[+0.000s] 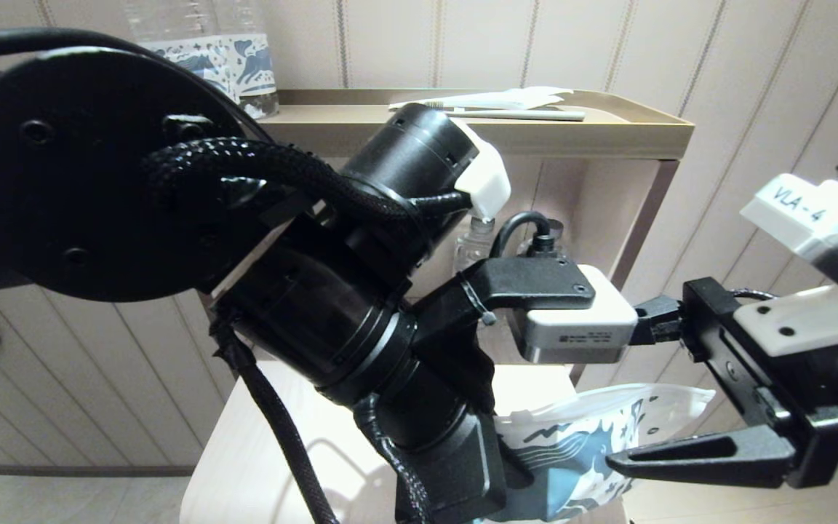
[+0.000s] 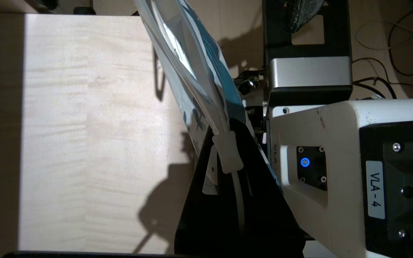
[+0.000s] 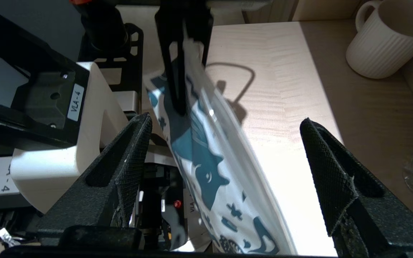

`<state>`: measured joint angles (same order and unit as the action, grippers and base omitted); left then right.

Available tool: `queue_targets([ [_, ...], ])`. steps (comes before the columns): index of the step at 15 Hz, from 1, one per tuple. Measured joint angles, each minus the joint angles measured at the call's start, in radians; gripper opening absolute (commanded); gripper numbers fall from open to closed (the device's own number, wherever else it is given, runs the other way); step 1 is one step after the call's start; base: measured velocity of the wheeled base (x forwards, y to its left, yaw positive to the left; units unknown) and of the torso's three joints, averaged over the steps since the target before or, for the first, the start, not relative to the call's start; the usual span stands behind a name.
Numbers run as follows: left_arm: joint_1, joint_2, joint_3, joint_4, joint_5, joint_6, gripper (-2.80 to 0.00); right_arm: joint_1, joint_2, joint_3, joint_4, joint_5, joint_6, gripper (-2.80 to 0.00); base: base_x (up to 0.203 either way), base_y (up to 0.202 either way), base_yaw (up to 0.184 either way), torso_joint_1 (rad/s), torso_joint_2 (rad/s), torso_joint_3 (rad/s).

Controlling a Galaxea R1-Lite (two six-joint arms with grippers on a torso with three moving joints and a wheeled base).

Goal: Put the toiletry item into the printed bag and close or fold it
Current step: Hand it to the other hand

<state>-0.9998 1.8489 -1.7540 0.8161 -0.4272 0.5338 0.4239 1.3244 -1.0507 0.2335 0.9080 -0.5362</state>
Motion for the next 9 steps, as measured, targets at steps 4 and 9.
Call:
queue_targets([
  [4, 0.044, -0.032, 0.01, 0.007, -0.004, 0.015, -2.8, -0.004, 0.004, 0.015, 0.001, 0.005, -0.016, 0.0, 0.0, 0.0, 0.0, 0.0, 0.0, 0.0],
  [9, 0.082, -0.058, 0.0, -0.001, -0.008, 0.015, -2.8, -0.005, 0.021, 0.023, -0.003, 0.005, -0.025, 0.0, 0.0, 0.0, 0.0, 0.0, 0.0, 0.0],
])
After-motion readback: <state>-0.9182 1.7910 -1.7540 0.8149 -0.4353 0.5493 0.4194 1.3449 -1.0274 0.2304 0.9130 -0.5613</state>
